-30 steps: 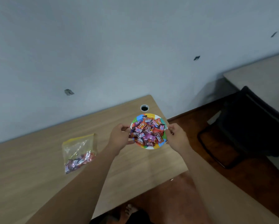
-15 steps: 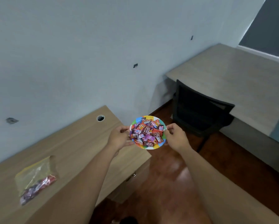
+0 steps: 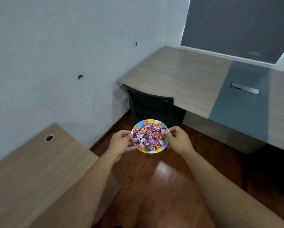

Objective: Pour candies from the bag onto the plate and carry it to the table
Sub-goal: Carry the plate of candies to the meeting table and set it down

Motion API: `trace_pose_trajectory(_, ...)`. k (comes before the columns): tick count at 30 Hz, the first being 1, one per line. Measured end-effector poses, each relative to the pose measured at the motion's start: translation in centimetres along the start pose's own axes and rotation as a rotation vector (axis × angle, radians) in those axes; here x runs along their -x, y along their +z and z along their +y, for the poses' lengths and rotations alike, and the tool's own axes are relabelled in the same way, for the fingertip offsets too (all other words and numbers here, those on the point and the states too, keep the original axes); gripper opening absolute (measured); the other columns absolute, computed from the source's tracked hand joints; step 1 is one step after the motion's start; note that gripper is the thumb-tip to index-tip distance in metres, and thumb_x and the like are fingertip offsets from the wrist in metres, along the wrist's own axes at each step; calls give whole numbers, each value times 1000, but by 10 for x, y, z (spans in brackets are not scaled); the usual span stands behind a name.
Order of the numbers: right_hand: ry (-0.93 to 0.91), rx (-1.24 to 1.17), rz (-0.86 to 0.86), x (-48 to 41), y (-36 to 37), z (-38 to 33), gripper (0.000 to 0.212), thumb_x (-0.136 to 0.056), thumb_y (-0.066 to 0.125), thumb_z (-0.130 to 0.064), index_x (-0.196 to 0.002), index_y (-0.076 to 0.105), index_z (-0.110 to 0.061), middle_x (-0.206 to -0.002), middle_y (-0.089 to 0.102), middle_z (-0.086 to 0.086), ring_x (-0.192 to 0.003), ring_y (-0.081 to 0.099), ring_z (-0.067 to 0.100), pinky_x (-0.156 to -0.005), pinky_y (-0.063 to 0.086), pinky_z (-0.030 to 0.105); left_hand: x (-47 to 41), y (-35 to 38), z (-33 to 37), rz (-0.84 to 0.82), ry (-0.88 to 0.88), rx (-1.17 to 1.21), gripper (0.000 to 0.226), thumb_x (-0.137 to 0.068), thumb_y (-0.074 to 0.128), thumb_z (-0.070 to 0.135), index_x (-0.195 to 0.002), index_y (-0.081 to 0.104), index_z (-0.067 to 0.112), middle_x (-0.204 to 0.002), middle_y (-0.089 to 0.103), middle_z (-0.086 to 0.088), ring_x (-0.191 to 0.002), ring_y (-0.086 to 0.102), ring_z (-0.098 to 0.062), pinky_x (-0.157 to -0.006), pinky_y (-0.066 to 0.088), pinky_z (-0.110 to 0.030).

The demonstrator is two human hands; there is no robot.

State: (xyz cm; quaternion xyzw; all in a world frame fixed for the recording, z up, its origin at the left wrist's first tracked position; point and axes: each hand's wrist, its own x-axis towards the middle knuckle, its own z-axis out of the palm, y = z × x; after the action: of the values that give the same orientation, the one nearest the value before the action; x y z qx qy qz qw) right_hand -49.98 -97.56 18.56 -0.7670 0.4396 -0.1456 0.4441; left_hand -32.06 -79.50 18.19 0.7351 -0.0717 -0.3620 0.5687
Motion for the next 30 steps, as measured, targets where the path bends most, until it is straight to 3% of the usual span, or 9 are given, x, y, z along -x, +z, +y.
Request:
trace_pose_trajectory(2, 29, -14, 35, 0, -29, 20, 12, -107, 60, -32, -110, 65, -20, -99, 76, 1, -81, 79, 13, -48, 58, 19, 4, 35, 6, -37, -5, -14, 19, -109, 59, 17, -124, 70, 12, -117, 79, -12, -100, 82, -25, -71, 69, -36)
trace_pose_trajectory(8, 113, -69, 151, 4, -110, 69, 15, -107, 62, -29, -110, 65, -15, -96, 77, 1, -66, 79, 12, -48, 58, 21, 9, 130, 27, -161, -2, -75, 20, -109, 60, 16, -126, 69, 9, -116, 80, -13, -101, 82, -26, -71, 69, -36)
trace_pose_trajectory(11, 138, -76, 219, 1, -143, 93, 14, -106, 62, -29, -108, 65, -16, -96, 78, 1, -67, 79, 13, -54, 65, 31, 6, 174, 41, -217, 12, -120, 19, -109, 60, 16, -124, 70, 10, -115, 81, -13, -100, 82, -26, -69, 68, -34)
trace_pose_trajectory(15, 188, -116, 308, -5, -187, 121, 14, -106, 63, -28, -108, 65, -14, -97, 78, 4, -69, 80, 16, -53, 65, 30, -3, 236, 57, -303, 35, -168, 18, -109, 60, 16, -123, 71, 11, -114, 81, -12, -101, 82, -26, -73, 69, -36)
trace_pose_trajectory(18, 232, -123, 363, -14, -218, 141, 14, -106, 62, -28, -108, 64, -14, -94, 77, 1, -70, 81, 17, -64, 70, 42, -13, 284, 66, -371, 46, -183, 19, -109, 60, 16, -124, 71, 11, -113, 81, -12, -101, 81, -26, -74, 68, -38)
trace_pose_trajectory(24, 313, -96, 446, -47, -278, 176, 14, -106, 62, -28, -107, 63, -14, -91, 78, 0, -60, 78, 11, -57, 66, 30, -47, 375, 86, -488, 30, -217, 20, -109, 61, 17, -126, 70, 12, -114, 81, -12, -103, 81, -27, -77, 69, -40)
trace_pose_trajectory(30, 370, -78, 488, -103, -329, 203, 17, -106, 61, -30, -107, 63, -13, -87, 81, 4, -54, 75, 8, -51, 57, 22, -96, 457, 118, -561, 10, -245, 7, -108, 61, 16, -110, 68, 16, -119, 79, -15, -103, 81, -29, -74, 70, -41)
